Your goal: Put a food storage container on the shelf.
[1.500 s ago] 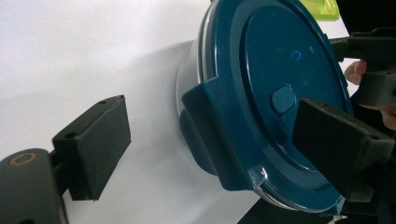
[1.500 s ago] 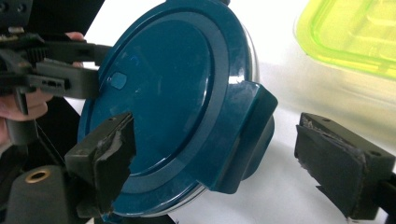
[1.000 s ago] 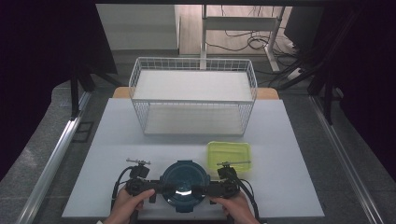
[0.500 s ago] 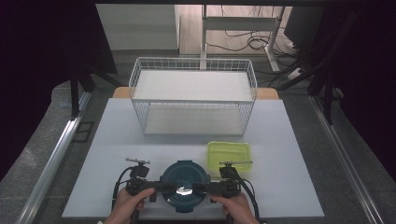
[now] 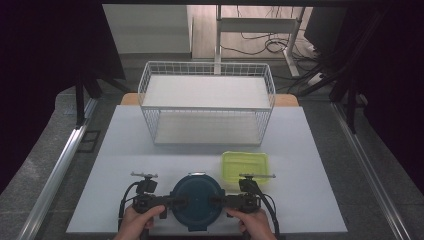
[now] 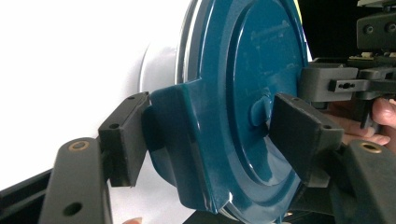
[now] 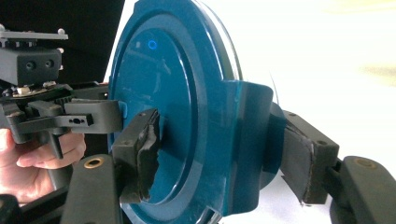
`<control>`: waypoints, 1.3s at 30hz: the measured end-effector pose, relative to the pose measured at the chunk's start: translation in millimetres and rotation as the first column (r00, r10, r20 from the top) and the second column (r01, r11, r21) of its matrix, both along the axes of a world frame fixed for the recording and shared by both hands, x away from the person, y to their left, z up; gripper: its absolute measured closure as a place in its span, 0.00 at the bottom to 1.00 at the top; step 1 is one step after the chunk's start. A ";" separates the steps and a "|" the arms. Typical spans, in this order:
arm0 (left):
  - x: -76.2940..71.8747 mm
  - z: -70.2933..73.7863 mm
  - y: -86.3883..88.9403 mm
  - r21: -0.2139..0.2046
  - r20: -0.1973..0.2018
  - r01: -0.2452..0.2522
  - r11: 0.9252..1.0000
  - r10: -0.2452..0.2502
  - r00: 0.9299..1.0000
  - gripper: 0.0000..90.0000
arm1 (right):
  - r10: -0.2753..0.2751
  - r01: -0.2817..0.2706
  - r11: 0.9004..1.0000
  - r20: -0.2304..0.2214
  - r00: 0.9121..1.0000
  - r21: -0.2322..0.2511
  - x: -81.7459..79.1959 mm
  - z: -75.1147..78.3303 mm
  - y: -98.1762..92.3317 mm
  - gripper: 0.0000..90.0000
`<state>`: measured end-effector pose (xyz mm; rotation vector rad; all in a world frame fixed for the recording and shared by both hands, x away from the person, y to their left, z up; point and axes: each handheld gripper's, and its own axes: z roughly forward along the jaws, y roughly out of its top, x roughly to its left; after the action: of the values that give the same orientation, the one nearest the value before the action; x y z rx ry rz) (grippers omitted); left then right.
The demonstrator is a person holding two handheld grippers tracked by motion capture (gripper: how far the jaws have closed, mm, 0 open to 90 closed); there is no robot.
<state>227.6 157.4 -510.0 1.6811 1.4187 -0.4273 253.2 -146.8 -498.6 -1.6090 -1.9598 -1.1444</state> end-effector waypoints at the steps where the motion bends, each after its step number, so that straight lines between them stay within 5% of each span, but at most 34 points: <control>1: -0.3 0.5 -0.2 0.000 0.001 -0.001 1.000 0.001 1.000 0.35 | -0.002 0.002 1.000 -0.004 1.000 0.000 -0.4 0.5 -0.3 0.39; 9: -3.7 4.6 -0.1 0.004 0.016 -0.003 1.000 0.003 1.000 0.37 | -0.008 0.008 1.000 -0.013 1.000 0.002 -3.0 3.7 -2.3 0.40; 39: -4.2 23.0 -0.8 0.025 0.090 0.004 1.000 -0.006 0.996 0.40 | 0.010 -0.009 1.000 0.079 0.997 -0.008 -4.7 19.5 -2.0 0.40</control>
<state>223.4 156.6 -486.9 1.7033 1.3589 -0.3333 248.5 -148.8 -479.2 -1.5793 -2.0204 -1.2158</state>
